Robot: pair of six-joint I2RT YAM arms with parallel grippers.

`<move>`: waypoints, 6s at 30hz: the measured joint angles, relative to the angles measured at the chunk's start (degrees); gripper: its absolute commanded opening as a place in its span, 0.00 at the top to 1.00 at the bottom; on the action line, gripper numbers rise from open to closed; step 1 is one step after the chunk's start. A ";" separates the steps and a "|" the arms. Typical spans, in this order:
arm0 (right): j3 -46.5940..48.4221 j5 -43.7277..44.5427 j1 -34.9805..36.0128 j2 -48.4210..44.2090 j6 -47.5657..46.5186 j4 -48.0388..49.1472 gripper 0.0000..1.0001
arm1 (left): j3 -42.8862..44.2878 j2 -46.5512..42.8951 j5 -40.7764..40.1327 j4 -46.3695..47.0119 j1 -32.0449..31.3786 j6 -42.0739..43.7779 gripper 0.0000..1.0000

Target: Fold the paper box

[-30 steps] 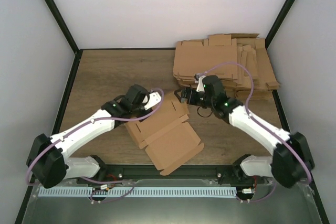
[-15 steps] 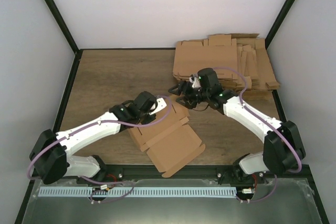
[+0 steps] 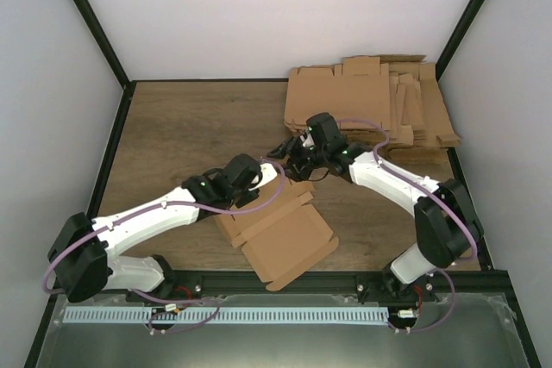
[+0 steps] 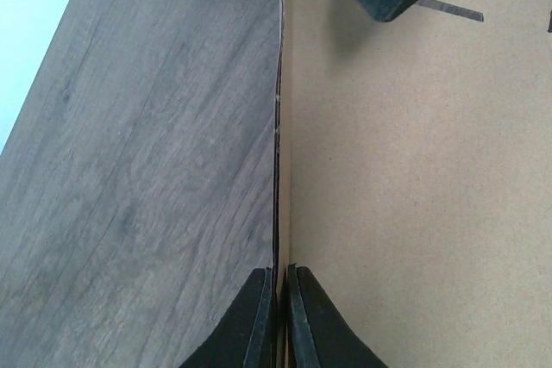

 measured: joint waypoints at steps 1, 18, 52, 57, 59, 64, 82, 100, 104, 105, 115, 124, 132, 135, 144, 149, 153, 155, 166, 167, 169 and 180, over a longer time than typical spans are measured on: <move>0.35 0.13 0.02 0.57 0.28 0.17 0.45 | -0.24 -0.17 -0.09 0.20 -0.11 0.07 0.92; 1.86 1.03 0.15 6.29 1.88 3.23 0.93 | -1.20 -1.51 -0.39 0.87 -0.63 0.81 0.88; -18.53 -8.07 -0.04 -3.78 -10.93 39.28 0.99 | 11.96 3.98 53.09 -8.63 26.25 -31.98 0.00; -21.07 -8.59 -0.87 -3.80 -11.67 44.37 0.99 | 9.57 3.58 55.39 -8.44 26.25 -31.52 0.00; -22.34 -9.33 -1.29 -3.50 -11.91 46.49 0.99 | 8.50 3.61 55.47 -8.68 26.25 -31.36 0.00; -24.15 -10.84 -2.03 -1.05 -12.52 51.82 0.99 | 5.38 3.61 55.89 -7.17 26.25 -32.11 0.00; -29.90 -11.50 -2.73 4.20 -15.08 62.03 0.99 | -2.54 2.27 53.51 1.14 21.40 -35.71 0.18; -30.12 -10.51 -2.78 5.66 -20.13 62.38 0.89 | -1.16 3.58 47.47 1.73 15.74 -36.65 0.38; -30.16 -10.29 -2.78 5.31 -21.64 61.09 0.85 | -0.76 4.24 46.90 1.62 15.23 -36.61 0.38; -30.16 -10.19 -2.78 5.05 -22.01 60.54 0.84 | -0.63 4.31 46.82 1.49 15.15 -36.59 0.38; -30.53 -5.70 -2.78 -1.88 -30.10 46.84 0.60 | 0.15 5.16 45.99 0.74 13.86 -36.09 0.39; -29.00 1.38 -2.78 -7.26 -37.33 33.59 0.40 | 0.15 5.16 45.51 0.81 13.46 -35.89 0.38; -23.52 6.91 -4.07 -11.58 -43.45 23.58 0.51 | 0.15 5.16 45.35 0.85 13.22 -35.93 0.37; -19.93 8.72 -4.15 -11.21 -45.42 19.34 0.61 | 0.15 5.16 45.24 1.03 13.16 -35.95 0.37; -12.37 12.96 -4.17 -8.74 -48.94 8.76 0.84 | 0.15 4.92 45.05 0.96 13.09 -35.93 0.35; -12.17 13.03 -4.17 -8.55 -49.99 5.64 0.84 | 0.15 4.90 45.00 0.94 13.09 -36.02 0.33; -11.96 12.11 -4.20 -8.50 -51.01 4.57 0.86 | 0.15 4.59 45.05 0.87 13.11 -36.11 0.33; -11.54 11.78 -4.28 -8.15 -51.36 4.09 0.87 | 0.15 4.55 45.11 0.90 13.09 -36.15 0.33; -9.44 9.92 -4.37 -5.51 -53.05 -0.07 0.88 | -0.94 3.78 46.23 1.95 13.09 -36.37 0.32; -9.44 9.75 -4.37 -5.38 -53.13 -0.72 0.88 | -1.03 3.76 46.27 2.12 13.05 -36.37 0.33; -9.44 9.29 -4.37 -5.31 -53.29 -1.88 0.88 | -1.07 3.76 46.38 2.27 13.03 -36.37 0.33; -9.44 5.95 -4.39 -5.20 -54.47 -3.10 0.87 | -1.07 3.89 46.77 2.75 12.76 -36.37 0.33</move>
